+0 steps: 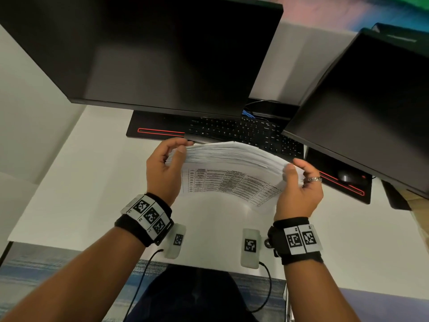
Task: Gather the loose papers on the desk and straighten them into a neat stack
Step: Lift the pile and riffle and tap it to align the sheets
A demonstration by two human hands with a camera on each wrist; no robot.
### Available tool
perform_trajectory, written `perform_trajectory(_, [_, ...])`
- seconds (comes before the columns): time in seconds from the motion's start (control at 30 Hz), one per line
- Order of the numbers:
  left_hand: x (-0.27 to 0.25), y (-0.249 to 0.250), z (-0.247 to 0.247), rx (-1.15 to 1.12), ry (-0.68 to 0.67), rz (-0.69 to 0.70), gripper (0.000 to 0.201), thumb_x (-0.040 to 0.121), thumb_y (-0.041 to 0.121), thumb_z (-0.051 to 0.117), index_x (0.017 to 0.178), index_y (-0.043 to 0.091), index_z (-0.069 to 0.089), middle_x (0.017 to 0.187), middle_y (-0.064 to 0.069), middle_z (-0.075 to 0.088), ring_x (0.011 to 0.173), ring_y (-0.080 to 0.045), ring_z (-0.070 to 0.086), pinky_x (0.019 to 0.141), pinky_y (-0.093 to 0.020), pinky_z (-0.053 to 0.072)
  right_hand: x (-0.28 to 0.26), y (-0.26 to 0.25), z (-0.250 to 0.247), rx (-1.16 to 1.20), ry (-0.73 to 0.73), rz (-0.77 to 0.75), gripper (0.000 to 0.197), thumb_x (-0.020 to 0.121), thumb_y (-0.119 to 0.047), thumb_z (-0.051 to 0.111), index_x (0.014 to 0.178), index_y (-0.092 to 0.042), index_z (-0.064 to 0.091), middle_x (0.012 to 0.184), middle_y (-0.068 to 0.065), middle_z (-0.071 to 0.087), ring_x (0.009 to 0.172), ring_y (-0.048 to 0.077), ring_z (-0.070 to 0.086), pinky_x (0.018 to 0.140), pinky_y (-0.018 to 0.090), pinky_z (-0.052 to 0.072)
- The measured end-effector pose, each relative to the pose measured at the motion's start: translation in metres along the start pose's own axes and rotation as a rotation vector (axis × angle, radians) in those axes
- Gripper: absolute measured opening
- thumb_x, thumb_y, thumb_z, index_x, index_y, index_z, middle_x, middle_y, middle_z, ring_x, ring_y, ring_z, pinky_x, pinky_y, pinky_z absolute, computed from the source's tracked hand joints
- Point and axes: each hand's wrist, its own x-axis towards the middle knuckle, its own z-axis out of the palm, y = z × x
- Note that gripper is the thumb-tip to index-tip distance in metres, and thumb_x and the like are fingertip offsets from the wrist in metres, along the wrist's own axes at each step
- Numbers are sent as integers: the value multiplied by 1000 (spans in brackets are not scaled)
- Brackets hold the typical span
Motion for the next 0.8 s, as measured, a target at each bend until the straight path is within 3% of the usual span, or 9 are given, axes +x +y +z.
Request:
perform_trajectory(0.07, [1, 2, 1, -3, 12, -15, 17, 96, 10, 54, 101, 16, 69, 104, -8, 72, 95, -20, 65, 78, -20, 52, 0, 1, -1, -9, 6, 11, 22, 90, -13, 63, 97, -34, 67, 99, -13, 64, 99, 13, 65, 81, 15, 52])
perform_trajectory(0.17, [1, 4, 1, 22, 14, -14, 16, 96, 9, 55, 102, 10, 69, 103, -6, 73, 91, -10, 64, 75, -13, 49, 2, 1, -3, 53, 1, 26, 25, 94, -3, 54, 110, -18, 64, 99, -8, 64, 81, -13, 61, 66, 4, 46])
perform_trajectory(0.27, [3, 6, 1, 29, -5, -21, 14, 95, 11, 58, 102, 10, 71, 101, -4, 73, 90, -8, 65, 74, -14, 51, 5, 0, -1, 34, -15, 8, 16, 95, -11, 57, 104, -20, 66, 88, -11, 64, 70, -10, 59, 65, 8, 47])
perform_trajectory(0.33, [5, 7, -1, 81, -39, -26, 13, 94, 14, 60, 101, 12, 72, 96, -1, 72, 84, 0, 64, 69, -10, 50, 8, -2, 0, 0, -27, -11, 7, 94, -17, 62, 94, -20, 69, 80, -11, 63, 66, -7, 56, 67, 13, 48])
perform_trajectory(0.43, [8, 8, -6, 273, -113, 118, 15, 94, 22, 61, 103, 17, 73, 93, 5, 72, 78, 5, 62, 68, -10, 50, 7, -2, -4, -25, -93, -73, 6, 92, -15, 66, 96, -15, 70, 89, -5, 66, 80, -4, 62, 73, 15, 53])
perform_trajectory(0.53, [12, 9, -10, 477, -251, 329, 26, 93, 33, 62, 112, 19, 72, 104, 6, 71, 88, -2, 64, 79, -18, 54, 3, 3, -10, -188, -198, -216, 19, 90, -22, 70, 109, -21, 70, 109, -2, 66, 101, 8, 63, 87, 24, 54])
perform_trajectory(0.63, [15, 17, -11, 680, -372, 413, 42, 92, 54, 53, 123, 29, 67, 110, 8, 70, 91, -9, 64, 74, -32, 57, 1, 7, -14, -307, -247, -326, 34, 86, -28, 72, 116, -13, 71, 118, 1, 62, 108, 9, 59, 95, 32, 53])
perform_trajectory(0.7, [15, 23, -10, 836, -427, 447, 50, 91, 62, 45, 131, 36, 58, 112, 11, 68, 91, -11, 62, 70, -33, 57, 1, 7, -16, -318, -282, -382, 43, 83, -32, 72, 121, -12, 69, 121, -2, 57, 109, 4, 55, 95, 28, 53])
perform_trajectory(0.8, [17, 30, -8, 1072, -535, 499, 60, 88, 70, 32, 142, 45, 41, 118, 12, 65, 97, -16, 61, 74, -33, 55, 2, 6, -18, -397, -349, -418, 51, 78, -37, 72, 124, -13, 68, 124, -3, 55, 110, 5, 52, 97, 26, 51])
